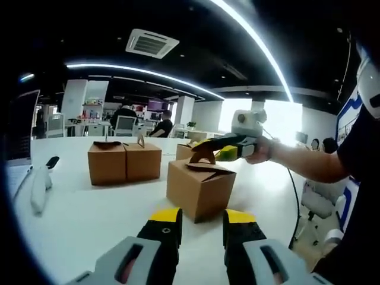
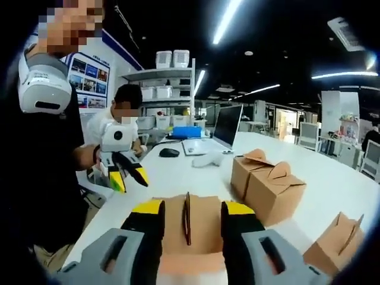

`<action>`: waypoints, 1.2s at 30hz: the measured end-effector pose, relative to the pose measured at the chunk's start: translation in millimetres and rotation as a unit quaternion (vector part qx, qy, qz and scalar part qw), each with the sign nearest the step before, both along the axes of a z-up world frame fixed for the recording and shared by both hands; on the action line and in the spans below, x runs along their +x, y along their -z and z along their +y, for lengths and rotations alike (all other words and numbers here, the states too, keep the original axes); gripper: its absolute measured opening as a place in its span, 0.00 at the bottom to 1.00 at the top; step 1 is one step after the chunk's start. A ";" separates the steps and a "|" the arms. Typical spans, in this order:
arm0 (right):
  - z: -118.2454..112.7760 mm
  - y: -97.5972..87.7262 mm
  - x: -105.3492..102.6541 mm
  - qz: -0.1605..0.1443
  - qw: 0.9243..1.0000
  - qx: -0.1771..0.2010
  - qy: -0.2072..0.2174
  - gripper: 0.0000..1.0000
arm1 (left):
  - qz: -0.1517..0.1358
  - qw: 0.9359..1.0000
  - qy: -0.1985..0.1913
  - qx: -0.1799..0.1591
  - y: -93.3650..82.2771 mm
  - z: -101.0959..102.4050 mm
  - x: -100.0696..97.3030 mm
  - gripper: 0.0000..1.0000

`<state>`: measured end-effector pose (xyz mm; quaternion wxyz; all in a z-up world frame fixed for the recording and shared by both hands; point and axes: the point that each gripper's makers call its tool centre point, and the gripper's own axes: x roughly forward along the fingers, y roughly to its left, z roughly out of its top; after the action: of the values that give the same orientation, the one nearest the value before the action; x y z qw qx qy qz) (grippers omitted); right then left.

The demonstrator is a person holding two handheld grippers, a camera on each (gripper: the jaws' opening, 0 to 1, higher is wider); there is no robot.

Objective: Pick up one paper box from the group, open the paper box, and remove the item inside

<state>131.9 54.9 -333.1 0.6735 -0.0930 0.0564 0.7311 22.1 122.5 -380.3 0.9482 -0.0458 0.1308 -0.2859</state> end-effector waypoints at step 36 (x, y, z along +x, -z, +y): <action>-39.4 -15.7 -27.8 -0.008 0.978 0.074 0.196 0.28 | -0.029 0.999 0.042 0.005 -12.5 -27.2 -1.8 0.29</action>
<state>104.1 15.5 -317.4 0.8091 -0.0360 0.0133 0.5864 20.3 95.3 -367.8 0.9390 -0.0277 0.1068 -0.3258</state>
